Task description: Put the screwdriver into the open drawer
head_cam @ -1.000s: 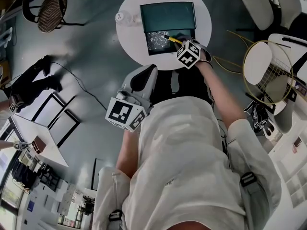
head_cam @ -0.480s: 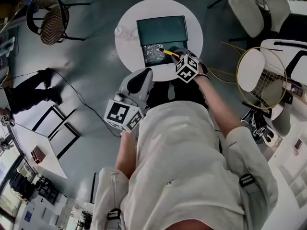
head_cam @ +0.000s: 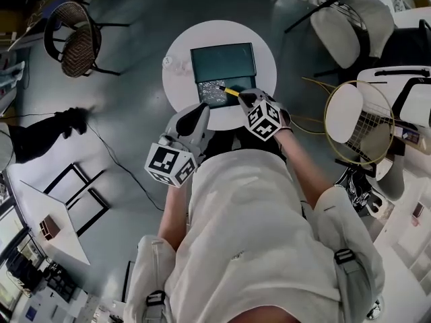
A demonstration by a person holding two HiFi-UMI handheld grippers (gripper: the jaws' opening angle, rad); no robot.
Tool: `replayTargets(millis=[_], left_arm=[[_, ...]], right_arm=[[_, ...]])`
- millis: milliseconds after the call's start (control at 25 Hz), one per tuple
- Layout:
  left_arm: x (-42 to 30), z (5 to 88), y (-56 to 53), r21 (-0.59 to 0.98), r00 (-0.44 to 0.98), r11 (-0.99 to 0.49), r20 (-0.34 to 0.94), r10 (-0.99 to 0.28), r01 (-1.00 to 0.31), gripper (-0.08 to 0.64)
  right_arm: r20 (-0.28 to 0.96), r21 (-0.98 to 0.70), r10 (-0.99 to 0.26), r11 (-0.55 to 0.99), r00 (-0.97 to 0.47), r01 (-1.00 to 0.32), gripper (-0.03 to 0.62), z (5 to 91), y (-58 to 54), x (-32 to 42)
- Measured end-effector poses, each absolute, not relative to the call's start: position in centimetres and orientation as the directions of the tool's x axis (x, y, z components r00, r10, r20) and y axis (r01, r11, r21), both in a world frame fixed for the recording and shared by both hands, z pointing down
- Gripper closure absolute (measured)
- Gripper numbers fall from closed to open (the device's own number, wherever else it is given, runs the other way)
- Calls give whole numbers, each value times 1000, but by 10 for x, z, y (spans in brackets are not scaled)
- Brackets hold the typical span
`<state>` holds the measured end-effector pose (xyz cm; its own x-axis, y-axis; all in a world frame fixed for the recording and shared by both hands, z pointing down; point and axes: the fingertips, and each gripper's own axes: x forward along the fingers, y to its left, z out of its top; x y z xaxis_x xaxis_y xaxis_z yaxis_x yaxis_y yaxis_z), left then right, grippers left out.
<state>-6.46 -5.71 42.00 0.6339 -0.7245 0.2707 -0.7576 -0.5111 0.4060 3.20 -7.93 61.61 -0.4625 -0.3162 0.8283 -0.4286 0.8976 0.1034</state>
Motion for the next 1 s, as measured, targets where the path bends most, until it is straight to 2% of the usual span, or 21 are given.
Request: replayTargets(millis=[240, 440, 640, 1000], left_arm=[[-63, 402, -66, 384, 641, -535, 237, -730, -752, 549], [-64, 383, -76, 353, 646, -559, 212, -733, -750, 549], [-67, 371, -80, 333, 645, -569, 190, -740, -752, 549], [-75, 341, -83, 302, 640, -583, 139, -756, -754, 549]], right_arm=[[709, 97, -409, 863, -574, -495, 584, 543, -79, 22], [526, 14, -530, 788, -665, -616, 584, 459, -91, 26], [348, -24, -633, 732, -692, -681, 584, 383, -103, 45], [119, -74, -637, 759, -762, -647, 586, 297, -103, 66]])
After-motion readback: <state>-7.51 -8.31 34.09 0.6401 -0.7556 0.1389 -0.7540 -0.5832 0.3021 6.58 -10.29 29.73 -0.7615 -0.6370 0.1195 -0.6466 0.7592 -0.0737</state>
